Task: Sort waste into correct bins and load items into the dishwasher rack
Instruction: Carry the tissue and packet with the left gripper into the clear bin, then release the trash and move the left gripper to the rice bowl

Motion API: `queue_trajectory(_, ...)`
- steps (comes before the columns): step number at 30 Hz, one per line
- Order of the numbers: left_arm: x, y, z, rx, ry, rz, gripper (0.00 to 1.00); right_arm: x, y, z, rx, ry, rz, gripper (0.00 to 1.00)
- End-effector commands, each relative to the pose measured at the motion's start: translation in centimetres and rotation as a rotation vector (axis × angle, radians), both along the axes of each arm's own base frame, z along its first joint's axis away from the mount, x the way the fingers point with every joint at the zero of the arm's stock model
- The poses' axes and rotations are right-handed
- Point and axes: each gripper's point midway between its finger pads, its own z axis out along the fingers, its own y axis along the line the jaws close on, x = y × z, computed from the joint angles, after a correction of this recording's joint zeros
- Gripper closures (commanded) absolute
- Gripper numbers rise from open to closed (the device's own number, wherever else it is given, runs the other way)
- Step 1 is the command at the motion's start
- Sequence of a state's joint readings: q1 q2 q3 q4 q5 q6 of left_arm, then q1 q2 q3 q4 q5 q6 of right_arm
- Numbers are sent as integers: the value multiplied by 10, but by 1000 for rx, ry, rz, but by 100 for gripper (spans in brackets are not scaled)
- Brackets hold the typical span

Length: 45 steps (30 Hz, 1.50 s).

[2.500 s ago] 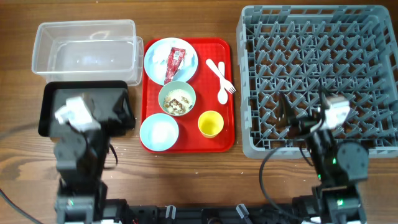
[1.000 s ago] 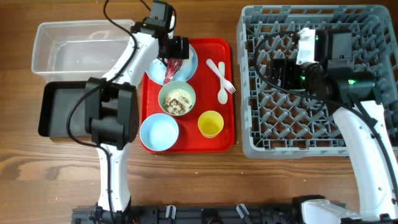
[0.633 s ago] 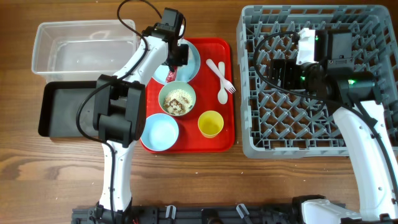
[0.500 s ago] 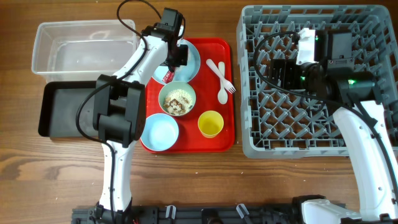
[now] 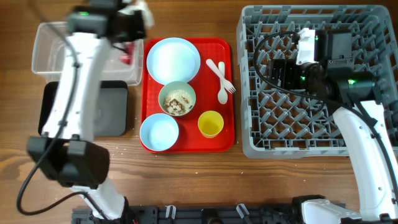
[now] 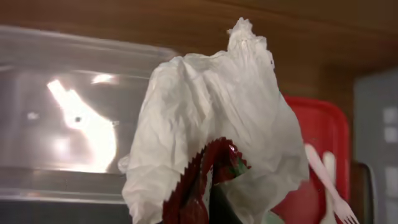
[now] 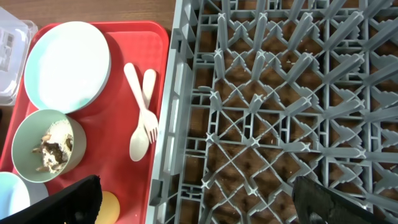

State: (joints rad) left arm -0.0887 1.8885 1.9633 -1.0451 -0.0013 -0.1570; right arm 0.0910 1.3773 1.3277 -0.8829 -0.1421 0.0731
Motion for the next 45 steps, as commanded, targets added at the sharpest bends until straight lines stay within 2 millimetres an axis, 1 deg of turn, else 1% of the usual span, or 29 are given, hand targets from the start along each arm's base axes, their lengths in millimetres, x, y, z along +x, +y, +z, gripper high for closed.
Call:
queue_trajectory(1, 5, 86, -47, -46, 106, 295, 96, 3, 4, 5, 5, -13, 26, 0)
queue_trajectory(3, 7, 126, -68, -93, 136, 452, 96, 3, 4, 5, 7, -12, 23, 0)
queue_trajectory(4, 7, 141, -79, -109, 151, 507, 96, 3, 4, 5, 9, -12, 21, 0)
queue_trajectory(6, 6, 166, -102, -123, 185, 577, 96, 3, 4, 5, 20, -9, 6, 0)
queue_trajectory(7, 7, 172, -110, -124, 194, 589, 90, 4, 4, 6, 20, -12, 7, 0)
queue_trajectory(9, 9, 181, -125, -126, 212, 607, 69, 5, 4, 6, 20, -16, 7, 0)
queue_trajectory(10, 9, 184, -128, -126, 215, 611, 53, 5, 4, 7, 20, -17, 7, 0)
queue_trajectory(11, 9, 184, -130, -126, 215, 612, 41, 5, 4, 7, 20, -17, 7, 0)
queue_trajectory(12, 11, 185, -130, -122, 211, 605, 22, 5, 4, 7, 20, -17, 7, 0)
queue_trajectory(13, 14, 184, -126, -119, 196, 580, 14, 5, 4, 7, 20, -17, 6, 0)
queue_trajectory(14, 22, 179, -117, -130, 160, 513, 6, 5, 4, 7, 20, -18, 7, 0)
queue_trajectory(15, 28, 173, -105, -149, 131, 464, 0, 5, 4, 7, 20, -19, 7, 0)
queue_trajectory(17, 36, 165, -75, -184, 71, 408, 0, 5, 4, 7, 20, -20, 7, 0)
queue_trajectory(20, 34, 151, -25, -235, 1, 362, 0, 5, 4, 7, 20, -20, 7, 0)
queue_trajectory(21, 27, 142, -3, -251, -18, 340, 0, 5, 4, 7, 20, -20, 7, 0)
queue_trajectory(23, 12, 127, 19, -262, -21, 315, 0, 5, 4, 7, 20, -19, 7, 0)
queue_trajectory(24, 0, 118, 29, -265, -10, 303, 1, 5, 4, 7, 20, -18, 7, 0)
queue_trajectory(25, -15, 104, 40, -266, 5, 283, 0, 5, 4, 7, 20, -18, 6, 0)
queue_trajectory(28, -46, 75, 54, -268, 55, 238, 0, 5, 4, 7, 20, -18, 7, 0)
queue_trajectory(31, -74, 48, 56, -264, 135, 188, 1, 5, 4, 7, 20, -17, 7, 0)
queue_trajectory(34, -99, 13, 43, -238, 260, 97, 5, 5, 4, 7, 20, -17, 7, 0)
queue_trajectory(36, -108, -7, 34, -226, 314, 49, 5, 5, 5, 7, 21, -17, 7, 0)
queue_trajectory(40, -114, -52, 9, -216, 373, -31, 7, 4, 4, 6, 20, -14, 6, 0)
queue_trajectory(43, -114, -83, -20, -218, 402, -63, 11, 4, 4, 6, 20, -11, 6, 0)
queue_trajectory(45, -112, -98, -42, -231, 415, -49, 13, 3, 4, 5, 20, -9, 6, 0)
